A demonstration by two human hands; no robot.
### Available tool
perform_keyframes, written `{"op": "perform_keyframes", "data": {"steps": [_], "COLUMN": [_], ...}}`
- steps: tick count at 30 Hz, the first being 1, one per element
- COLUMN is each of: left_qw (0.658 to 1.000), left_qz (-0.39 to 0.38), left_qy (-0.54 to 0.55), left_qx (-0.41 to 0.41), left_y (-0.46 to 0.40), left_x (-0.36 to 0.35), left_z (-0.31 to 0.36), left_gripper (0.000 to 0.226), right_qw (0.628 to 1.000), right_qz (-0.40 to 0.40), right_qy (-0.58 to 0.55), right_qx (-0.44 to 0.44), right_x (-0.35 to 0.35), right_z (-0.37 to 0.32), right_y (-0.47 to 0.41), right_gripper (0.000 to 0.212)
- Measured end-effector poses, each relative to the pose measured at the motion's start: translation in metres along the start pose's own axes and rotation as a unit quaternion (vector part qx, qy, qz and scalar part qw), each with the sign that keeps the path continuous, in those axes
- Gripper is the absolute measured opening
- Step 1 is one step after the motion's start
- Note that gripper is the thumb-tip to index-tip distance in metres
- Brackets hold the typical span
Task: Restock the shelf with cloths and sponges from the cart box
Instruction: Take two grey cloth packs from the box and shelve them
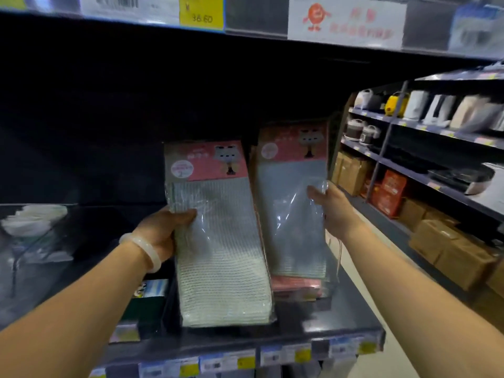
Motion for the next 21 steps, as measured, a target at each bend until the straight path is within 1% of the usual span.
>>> {"op": "perform_keyframes", "data": {"steps": [1, 2, 5, 7, 10, 12, 13, 14, 15, 16, 17, 18, 19, 20, 21], "left_qw": [1.000, 1.000, 1.000, 1.000, 1.000, 0.999, 0.999, 0.999, 0.998, 0.998, 0.997, 0.997, 0.996, 0.996, 0.996], "left_qz": [0.001, -0.002, -0.010, -0.010, -0.022, -0.034, -0.040, -0.046, -0.055, -0.063, -0.068, -0.071, -0.072, -0.072, -0.072], "left_qy": [-0.001, -0.001, 0.002, -0.011, -0.010, -0.001, 0.004, 0.009, 0.014, 0.020, 0.028, 0.036, 0.042, 0.046, 0.048], "left_qx": [0.001, 0.000, -0.006, -0.018, -0.016, -0.016, -0.016, -0.016, -0.017, -0.018, -0.020, -0.022, -0.025, -0.026, -0.026], "left_y": [-0.005, -0.008, -0.019, -0.024, -0.032, -0.037, -0.038, -0.039, -0.041, -0.042, -0.045, -0.048, -0.051, -0.055, -0.058], "left_x": [0.000, -0.002, -0.003, -0.005, -0.013, -0.022, -0.028, -0.035, -0.043, -0.052, -0.061, -0.070, -0.080, -0.089, -0.098], "left_z": [0.001, 0.002, 0.004, 0.007, 0.012, 0.013, 0.013, 0.013, 0.013, 0.013, 0.012, 0.012, 0.011, 0.010, 0.009], "left_gripper": [0.019, 0.019, 0.020, 0.021, 0.019, 0.018, 0.018, 0.018, 0.018, 0.019, 0.022, 0.025, 0.027, 0.028, 0.028], "right_qw": [1.000, 1.000, 0.985, 0.959, 0.899, 0.864, 0.854, 0.863, 0.895, 0.939, 0.977, 0.995, 0.998, 0.997, 0.996], "right_qz": [-0.009, -0.008, 0.029, 0.046, 0.066, 0.059, 0.059, 0.066, 0.072, 0.066, 0.036, -0.007, -0.044, -0.060, -0.055], "right_qy": [-0.005, 0.013, 0.167, 0.279, 0.433, 0.500, 0.516, 0.500, 0.439, 0.336, 0.208, 0.099, 0.036, 0.040, 0.068], "right_qx": [-0.006, -0.013, -0.028, -0.032, 0.001, 0.014, 0.021, 0.033, 0.037, 0.032, 0.013, -0.016, -0.034, -0.031, -0.012], "right_x": [-0.002, -0.004, -0.005, -0.011, -0.017, -0.017, -0.016, -0.016, -0.013, -0.011, -0.011, -0.010, -0.008, -0.007, -0.006], "right_z": [0.007, 0.015, 0.039, 0.043, 0.034, 0.029, 0.027, 0.021, 0.015, 0.007, -0.001, -0.007, -0.012, -0.015, -0.017], "right_y": [-0.004, -0.007, -0.022, -0.021, -0.017, -0.015, -0.014, -0.013, -0.012, -0.008, -0.003, 0.002, 0.006, 0.010, 0.011], "right_gripper": [0.015, 0.014, 0.013, 0.026, 0.046, 0.064, 0.067, 0.062, 0.047, 0.030, 0.025, 0.031, 0.036, 0.034, 0.024]}}
Point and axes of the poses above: each hand's wrist, its own y-axis away from the middle knuckle, its own x-axis out of the back of the hand, z = x × y, the point moved 2 cm from there along -y, towards the middle knuckle
